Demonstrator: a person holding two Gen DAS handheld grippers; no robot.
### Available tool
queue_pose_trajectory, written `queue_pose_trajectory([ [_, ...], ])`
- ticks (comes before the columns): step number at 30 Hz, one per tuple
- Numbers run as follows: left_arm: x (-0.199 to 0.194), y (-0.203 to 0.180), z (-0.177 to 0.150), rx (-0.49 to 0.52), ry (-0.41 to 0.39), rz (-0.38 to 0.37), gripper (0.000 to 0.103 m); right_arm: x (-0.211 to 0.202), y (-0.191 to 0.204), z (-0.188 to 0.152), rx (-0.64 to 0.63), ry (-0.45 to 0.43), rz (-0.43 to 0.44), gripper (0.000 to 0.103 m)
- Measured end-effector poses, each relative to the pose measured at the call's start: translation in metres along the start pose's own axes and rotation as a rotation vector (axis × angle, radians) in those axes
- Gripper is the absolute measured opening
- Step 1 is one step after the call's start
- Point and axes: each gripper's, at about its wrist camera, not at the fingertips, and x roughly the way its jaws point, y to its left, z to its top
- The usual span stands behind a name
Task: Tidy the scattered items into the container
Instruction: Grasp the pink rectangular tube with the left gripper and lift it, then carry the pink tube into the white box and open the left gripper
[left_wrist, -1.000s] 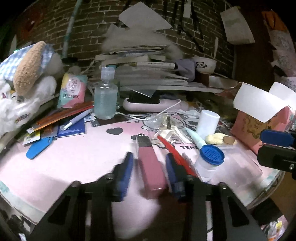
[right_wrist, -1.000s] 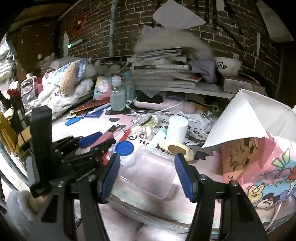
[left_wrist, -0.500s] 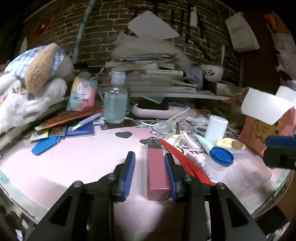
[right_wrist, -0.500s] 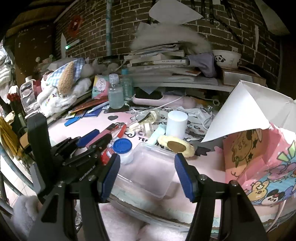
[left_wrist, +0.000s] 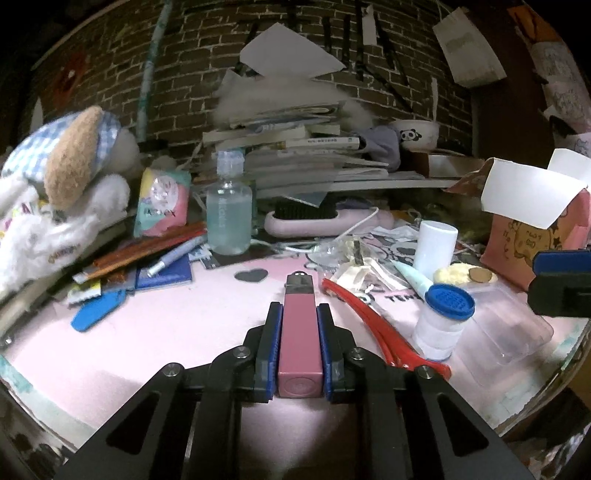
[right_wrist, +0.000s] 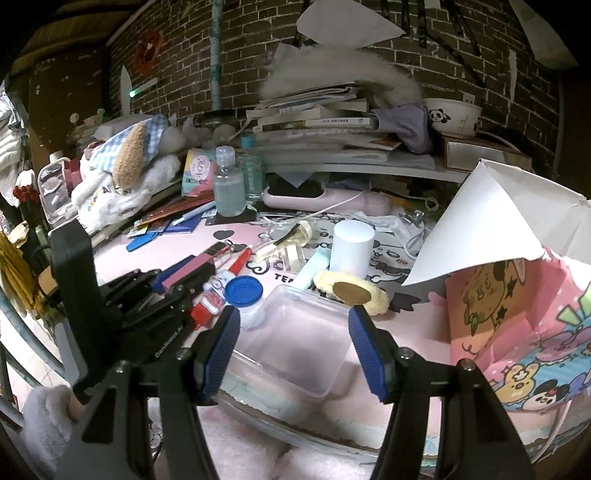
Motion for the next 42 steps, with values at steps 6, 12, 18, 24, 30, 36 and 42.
queue_pose_trajectory([
  [6, -0.005, 0.005, 0.021, -0.015, -0.019, 0.012, 0.013, 0.001, 0.0, 0.0, -0.003, -0.003, -0.006, 0.058],
  [12, -0.01, 0.004, 0.048, -0.03, -0.035, -0.002, 0.013, 0.002, -0.003, -0.001, 0.016, 0.001, -0.007, 0.058],
  [18, -0.013, -0.01, 0.08, -0.009, -0.059, -0.025, 0.013, 0.0, -0.004, -0.003, 0.02, -0.004, -0.012, 0.058],
  [24, -0.01, -0.037, 0.109, 0.027, -0.066, -0.075, 0.013, -0.005, -0.01, -0.006, 0.037, -0.014, -0.028, 0.058],
  [30, -0.001, -0.077, 0.131, 0.091, -0.057, -0.157, 0.013, -0.008, -0.027, -0.009, 0.084, -0.017, -0.07, 0.058],
  [36, 0.005, -0.107, 0.14, 0.128, -0.032, -0.208, 0.013, -0.012, -0.048, -0.014, 0.152, -0.029, -0.132, 0.058],
  [42, 0.009, -0.134, 0.148, 0.169, -0.008, -0.257, 0.013, -0.014, -0.054, -0.018, 0.172, -0.037, -0.152, 0.056],
])
